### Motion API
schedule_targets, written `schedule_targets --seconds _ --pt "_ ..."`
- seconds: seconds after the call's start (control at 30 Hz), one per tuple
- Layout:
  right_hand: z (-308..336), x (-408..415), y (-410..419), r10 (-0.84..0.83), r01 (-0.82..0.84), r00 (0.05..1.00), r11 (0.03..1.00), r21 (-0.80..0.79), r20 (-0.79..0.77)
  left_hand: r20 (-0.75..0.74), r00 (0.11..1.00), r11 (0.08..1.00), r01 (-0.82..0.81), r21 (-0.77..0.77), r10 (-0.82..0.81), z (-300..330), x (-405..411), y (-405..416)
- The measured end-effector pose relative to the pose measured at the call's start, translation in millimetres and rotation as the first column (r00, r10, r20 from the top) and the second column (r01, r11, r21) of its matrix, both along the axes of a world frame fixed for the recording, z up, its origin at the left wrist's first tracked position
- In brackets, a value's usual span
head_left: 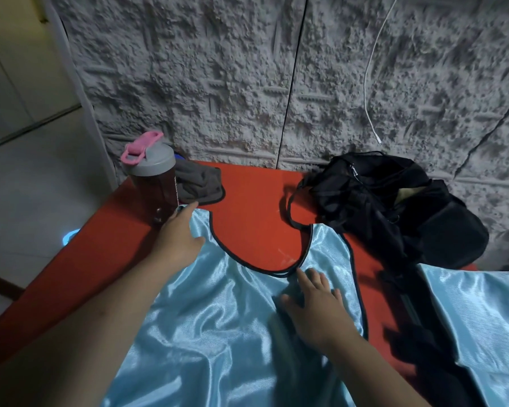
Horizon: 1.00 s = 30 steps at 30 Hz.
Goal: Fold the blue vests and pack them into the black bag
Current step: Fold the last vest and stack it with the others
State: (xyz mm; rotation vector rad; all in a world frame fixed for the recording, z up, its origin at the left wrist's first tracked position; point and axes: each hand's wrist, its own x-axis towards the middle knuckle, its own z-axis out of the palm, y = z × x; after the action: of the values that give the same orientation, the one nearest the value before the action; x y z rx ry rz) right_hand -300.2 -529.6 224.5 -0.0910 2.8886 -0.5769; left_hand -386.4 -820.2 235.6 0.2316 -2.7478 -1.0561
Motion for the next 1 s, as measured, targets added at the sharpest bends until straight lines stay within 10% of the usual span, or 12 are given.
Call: schedule_targets --seconds 0.37,0.53,0.7,1.0 --pt "35.7 4.3 15.4 -0.255 0.231 0.965 0.940 -0.251 -0.066 -0.165 0.981 0.934 0.035 -0.357 -0.100 15.8 45.2 10.2" --pt "60.4 32.8 32.3 -0.445 0.443 0.896 0.891 0.097 -0.003 0.346 0.927 0.797 0.096 -0.596 0.147 33.3 99.1 -4.7" --pt "60.1 63.5 42.5 -0.444 0.411 0.867 0.894 0.178 0.227 0.508 0.834 0.866 0.078 -0.495 0.215 31.4 130.0 -23.3" --pt "38.9 46.3 40.5 -0.356 0.352 0.923 0.934 0.057 0.144 0.502 0.865 0.999 -0.047 0.018 0.031 28.6 126.4 -14.5"
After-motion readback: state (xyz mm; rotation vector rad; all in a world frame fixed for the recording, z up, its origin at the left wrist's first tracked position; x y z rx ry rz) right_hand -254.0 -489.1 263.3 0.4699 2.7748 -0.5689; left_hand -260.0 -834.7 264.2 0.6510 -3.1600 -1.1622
